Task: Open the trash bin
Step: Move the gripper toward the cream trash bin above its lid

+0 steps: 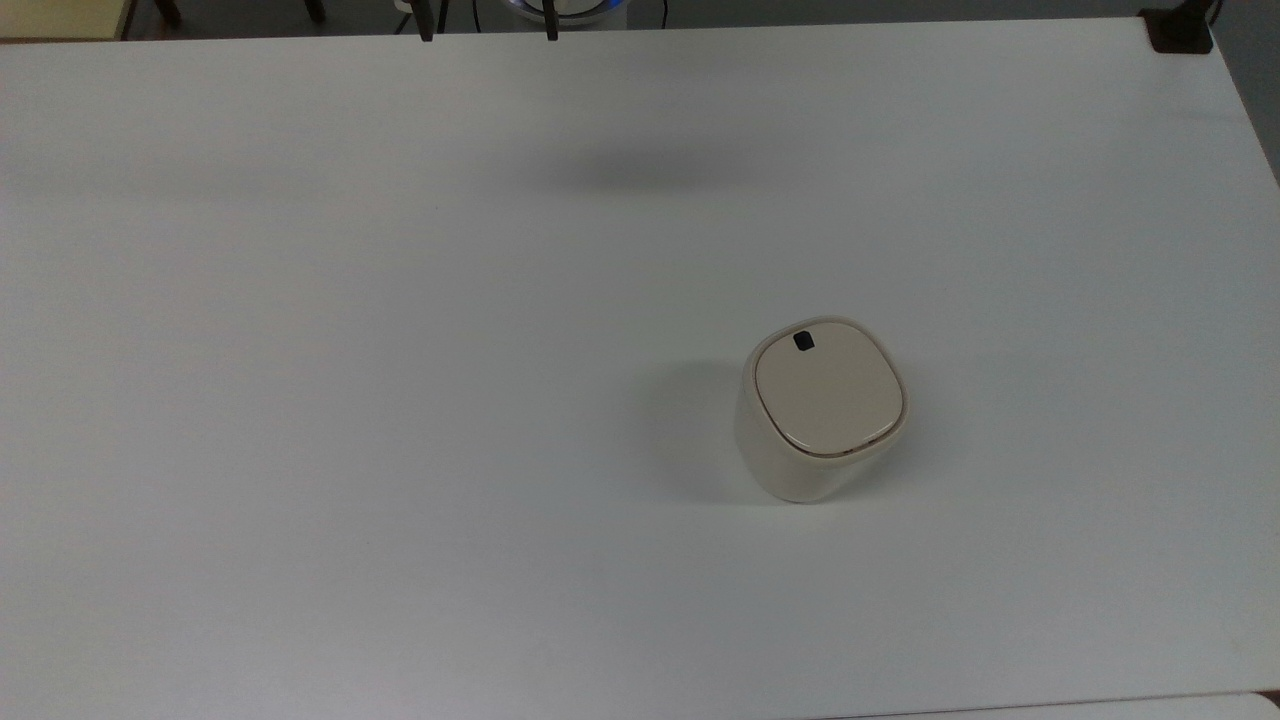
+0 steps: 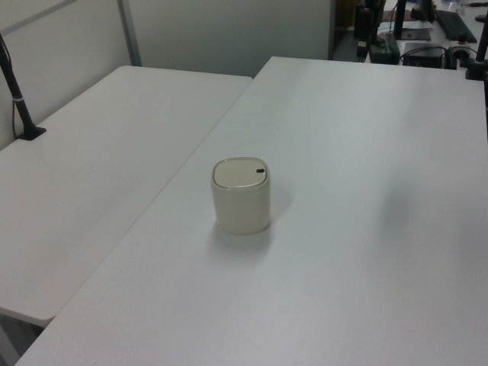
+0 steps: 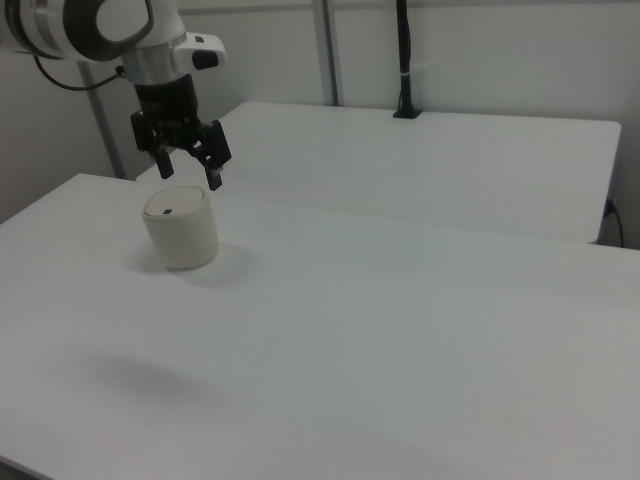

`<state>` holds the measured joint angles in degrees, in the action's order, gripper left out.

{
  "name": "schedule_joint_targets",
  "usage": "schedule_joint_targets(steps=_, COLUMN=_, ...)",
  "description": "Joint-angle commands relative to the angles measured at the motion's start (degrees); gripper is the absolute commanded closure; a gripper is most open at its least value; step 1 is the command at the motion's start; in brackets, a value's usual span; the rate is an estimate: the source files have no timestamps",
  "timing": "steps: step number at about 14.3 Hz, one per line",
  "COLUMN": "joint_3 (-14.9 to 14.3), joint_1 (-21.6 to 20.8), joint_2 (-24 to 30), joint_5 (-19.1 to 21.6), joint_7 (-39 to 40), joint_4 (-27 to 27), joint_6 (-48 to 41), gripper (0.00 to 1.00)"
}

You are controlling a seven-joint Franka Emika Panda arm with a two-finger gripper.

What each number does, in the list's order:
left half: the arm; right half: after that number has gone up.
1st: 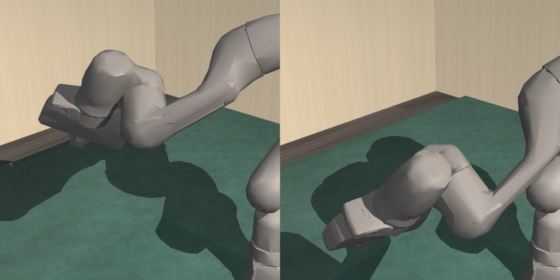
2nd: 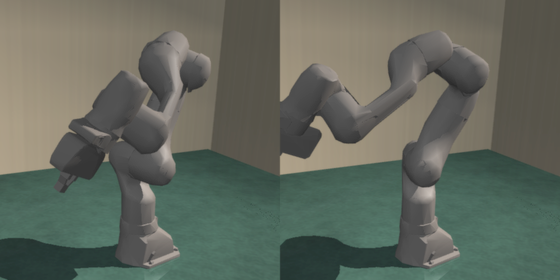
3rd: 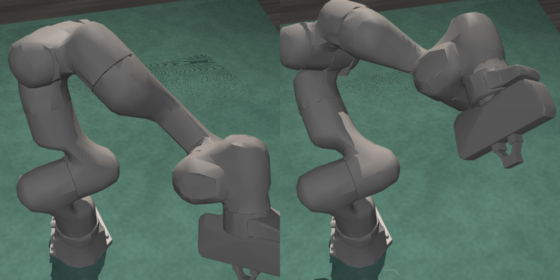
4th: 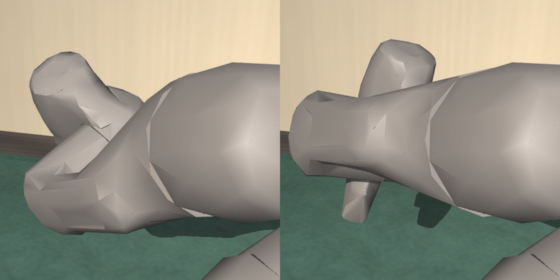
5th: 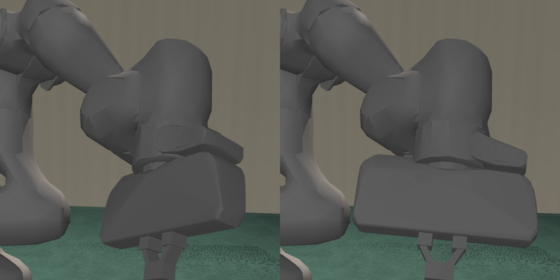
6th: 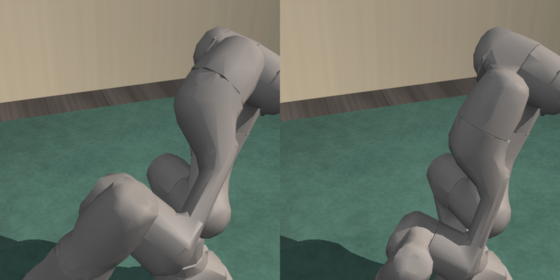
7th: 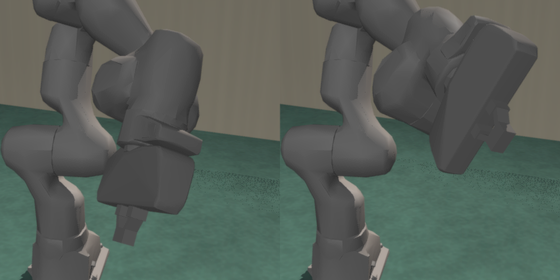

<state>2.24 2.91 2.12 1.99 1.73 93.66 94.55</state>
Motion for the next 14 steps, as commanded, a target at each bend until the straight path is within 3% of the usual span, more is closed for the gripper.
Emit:
schedule_joint_targets(steps=1, joint_3=-1.18, joint_1=-1.41, joint_2=0.08, joint_5=0.21, joint_7=-0.33, joint_4=0.03, joint_6=0.02, gripper=0.00)
schedule_joint_targets(steps=9, joint_3=-1.18, joint_1=-1.41, joint_2=0.08, joint_5=0.30, joint_7=0.11, joint_4=0.03, joint_6=-0.15, gripper=0.00)
schedule_joint_targets(steps=14, joint_3=-0.66, joint_1=-1.41, joint_2=-0.27, joint_5=0.30, joint_7=10.02, joint_4=0.21, joint_6=-0.07, gripper=0.00)
